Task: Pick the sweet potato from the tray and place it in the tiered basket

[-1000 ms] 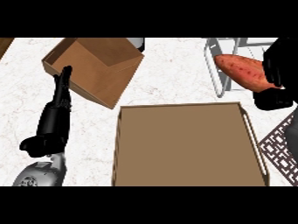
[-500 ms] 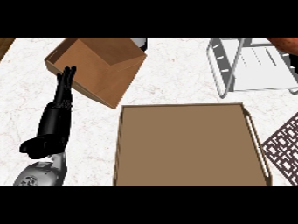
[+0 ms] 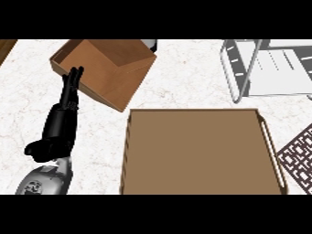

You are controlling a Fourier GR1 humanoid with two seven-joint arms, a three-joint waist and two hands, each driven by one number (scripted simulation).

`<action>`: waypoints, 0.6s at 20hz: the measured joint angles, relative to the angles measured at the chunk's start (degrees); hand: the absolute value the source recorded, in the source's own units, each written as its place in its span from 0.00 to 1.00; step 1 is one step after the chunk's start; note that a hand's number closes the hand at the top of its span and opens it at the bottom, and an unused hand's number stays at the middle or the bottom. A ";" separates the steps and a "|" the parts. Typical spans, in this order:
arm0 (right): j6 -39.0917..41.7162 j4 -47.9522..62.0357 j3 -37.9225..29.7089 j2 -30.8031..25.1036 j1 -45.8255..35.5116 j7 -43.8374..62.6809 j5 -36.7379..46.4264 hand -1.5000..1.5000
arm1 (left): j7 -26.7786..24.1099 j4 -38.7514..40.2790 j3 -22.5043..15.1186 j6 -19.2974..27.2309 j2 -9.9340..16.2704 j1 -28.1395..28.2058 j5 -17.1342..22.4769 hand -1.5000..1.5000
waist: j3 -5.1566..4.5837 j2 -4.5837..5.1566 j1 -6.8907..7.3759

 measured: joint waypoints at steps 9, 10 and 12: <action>-10.00 14.65 1.74 -6.27 -0.25 -10.18 4.98 1.00 | 2.57 -0.80 -0.27 -0.07 -0.35 -0.33 -0.77 0.50 | -0.02 0.18 0.27; -11.13 16.51 1.97 -7.10 -0.13 -11.64 5.57 1.00 | 2.72 -1.17 -0.17 -0.52 -0.09 -0.05 -0.46 0.50 | -0.04 0.22 0.37; -13.95 19.42 2.31 -7.12 0.26 -13.15 6.54 1.00 | 1.51 -0.61 -0.10 -0.49 -0.39 -0.01 -0.50 0.50 | 0.00 0.22 0.35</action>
